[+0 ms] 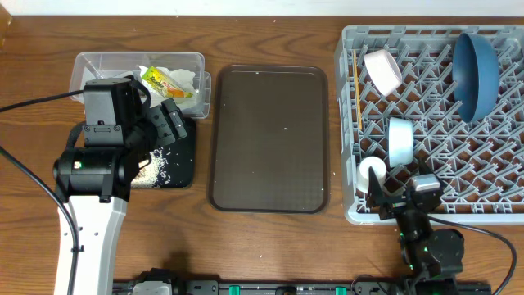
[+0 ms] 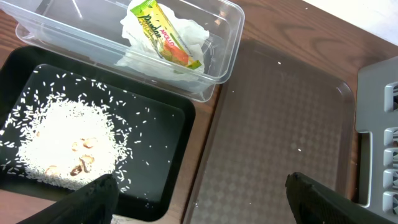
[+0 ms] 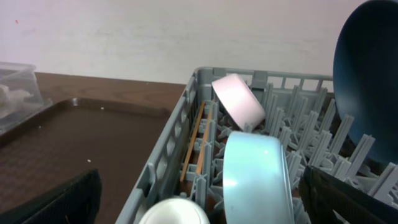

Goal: Sort waste into correct bins and load items into the dishwasher rack

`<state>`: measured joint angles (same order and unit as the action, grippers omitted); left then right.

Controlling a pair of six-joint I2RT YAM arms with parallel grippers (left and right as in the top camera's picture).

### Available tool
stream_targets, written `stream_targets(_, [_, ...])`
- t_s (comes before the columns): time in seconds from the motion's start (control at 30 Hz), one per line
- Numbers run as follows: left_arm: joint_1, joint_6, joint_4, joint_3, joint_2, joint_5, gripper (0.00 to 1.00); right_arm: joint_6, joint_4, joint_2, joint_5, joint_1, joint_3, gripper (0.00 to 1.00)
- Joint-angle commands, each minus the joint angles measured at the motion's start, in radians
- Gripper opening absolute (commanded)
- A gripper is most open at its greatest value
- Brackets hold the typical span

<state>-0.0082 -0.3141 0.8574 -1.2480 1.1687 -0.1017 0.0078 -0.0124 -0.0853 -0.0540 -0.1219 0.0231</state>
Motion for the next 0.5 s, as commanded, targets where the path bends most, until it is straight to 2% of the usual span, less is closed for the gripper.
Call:
stream_targets(0.0, [0.003,0.005,0.002,-0.021,0.000,0.008,0.89,0.036,-0.040,0.054,-0.015,0.016,-0.018,0.99])
stream_targets(0.47, [0.003,0.005,0.002,-0.021,0.000,0.008,0.89,0.066,-0.056,0.080,-0.014,0.010,-0.018,0.99])
